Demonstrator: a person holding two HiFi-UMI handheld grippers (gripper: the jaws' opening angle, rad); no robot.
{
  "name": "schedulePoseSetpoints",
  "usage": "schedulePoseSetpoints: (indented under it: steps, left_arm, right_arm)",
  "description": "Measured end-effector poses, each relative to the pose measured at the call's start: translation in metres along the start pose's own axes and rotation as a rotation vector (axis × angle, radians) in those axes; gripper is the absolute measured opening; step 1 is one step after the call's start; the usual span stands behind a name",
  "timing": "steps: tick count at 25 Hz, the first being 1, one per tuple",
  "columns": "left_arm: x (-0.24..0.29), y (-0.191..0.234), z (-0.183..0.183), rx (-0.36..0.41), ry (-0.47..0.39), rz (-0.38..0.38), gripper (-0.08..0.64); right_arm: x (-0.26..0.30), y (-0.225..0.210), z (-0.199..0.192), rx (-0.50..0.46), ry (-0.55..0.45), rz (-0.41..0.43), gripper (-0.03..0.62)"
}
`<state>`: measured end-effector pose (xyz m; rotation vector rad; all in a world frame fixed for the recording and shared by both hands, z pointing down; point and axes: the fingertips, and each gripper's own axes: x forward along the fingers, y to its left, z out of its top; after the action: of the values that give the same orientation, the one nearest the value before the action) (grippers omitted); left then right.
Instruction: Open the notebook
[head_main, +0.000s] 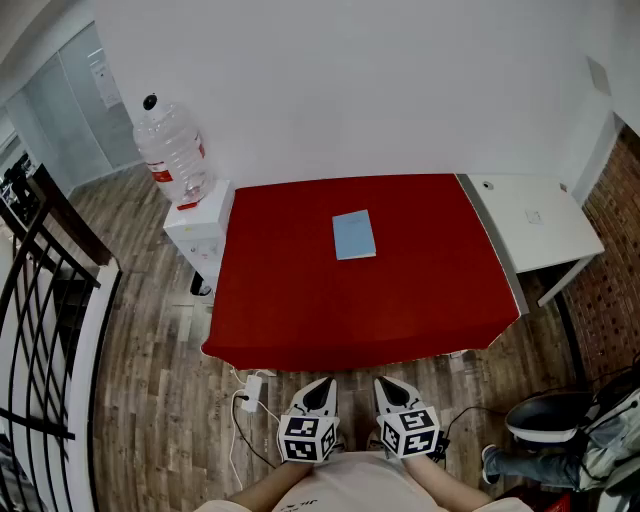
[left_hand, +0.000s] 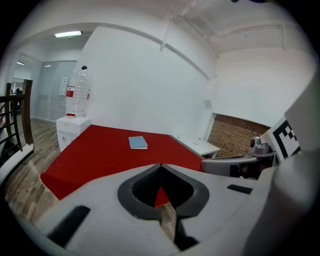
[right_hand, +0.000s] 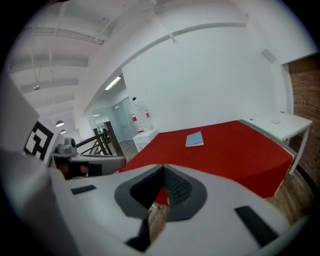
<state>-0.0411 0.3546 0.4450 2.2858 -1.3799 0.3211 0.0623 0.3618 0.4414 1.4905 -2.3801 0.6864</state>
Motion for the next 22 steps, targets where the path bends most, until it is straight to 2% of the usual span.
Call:
schedulePoseSetpoints:
  steps: [10, 16, 22]
  left_arm:
    - [-0.007, 0.036, 0.003, 0.021, 0.01, -0.03, 0.006]
    - [0.007, 0.047, 0.004, 0.015, 0.021, -0.042, 0.006]
    - [0.039, 0.062, 0.019, 0.007, 0.022, -0.026, 0.006]
  right_arm:
    - [0.02, 0.035, 0.0, -0.013, -0.015, -0.025, 0.006]
    - [0.036, 0.03, 0.003, -0.008, -0.012, -0.041, 0.006]
    - [0.071, 0.013, 0.014, -0.002, 0.006, -0.023, 0.006]
